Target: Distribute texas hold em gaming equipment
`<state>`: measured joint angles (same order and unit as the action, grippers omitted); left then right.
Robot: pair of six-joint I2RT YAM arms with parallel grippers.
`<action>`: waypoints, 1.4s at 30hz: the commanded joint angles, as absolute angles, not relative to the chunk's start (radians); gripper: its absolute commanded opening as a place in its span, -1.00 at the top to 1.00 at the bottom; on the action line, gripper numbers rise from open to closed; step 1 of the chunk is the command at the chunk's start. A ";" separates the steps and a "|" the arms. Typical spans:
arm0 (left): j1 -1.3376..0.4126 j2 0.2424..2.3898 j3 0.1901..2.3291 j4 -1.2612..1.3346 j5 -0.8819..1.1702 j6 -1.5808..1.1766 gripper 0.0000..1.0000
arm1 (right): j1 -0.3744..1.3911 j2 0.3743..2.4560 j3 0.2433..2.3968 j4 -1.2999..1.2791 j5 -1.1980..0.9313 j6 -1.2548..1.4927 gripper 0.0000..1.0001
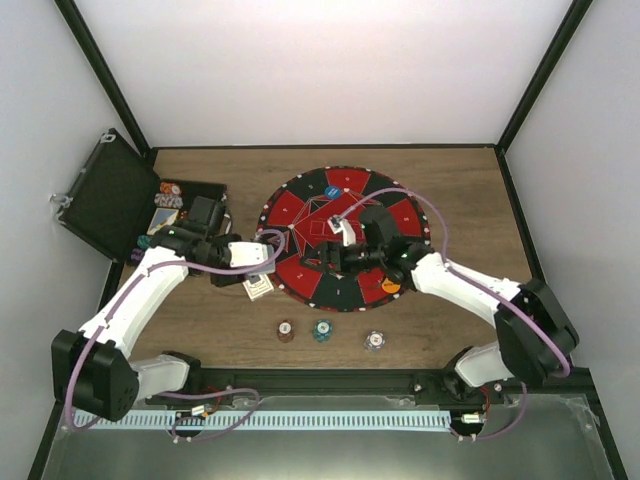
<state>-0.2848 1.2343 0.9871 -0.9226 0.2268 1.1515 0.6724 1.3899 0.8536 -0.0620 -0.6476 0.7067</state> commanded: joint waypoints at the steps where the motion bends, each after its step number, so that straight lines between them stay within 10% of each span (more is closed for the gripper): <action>1: -0.358 1.204 1.014 -0.989 0.289 1.099 0.92 | 0.726 1.449 0.889 0.133 -0.768 0.832 -0.71; 18: -0.480 1.143 1.029 -0.976 0.249 1.061 0.92 | 0.812 1.618 0.950 0.361 -0.840 1.006 -0.43; 33: -0.503 1.134 0.990 -0.902 0.204 1.060 0.88 | 0.836 1.713 0.965 0.536 -0.908 1.136 0.33; 37: -0.503 1.130 0.976 -0.881 0.209 1.048 -0.77 | 0.836 1.717 0.962 0.548 -0.910 1.146 0.70; 42: -0.503 1.107 0.998 -0.887 0.285 0.997 -1.00 | 0.832 1.718 0.944 0.566 -0.913 1.148 0.81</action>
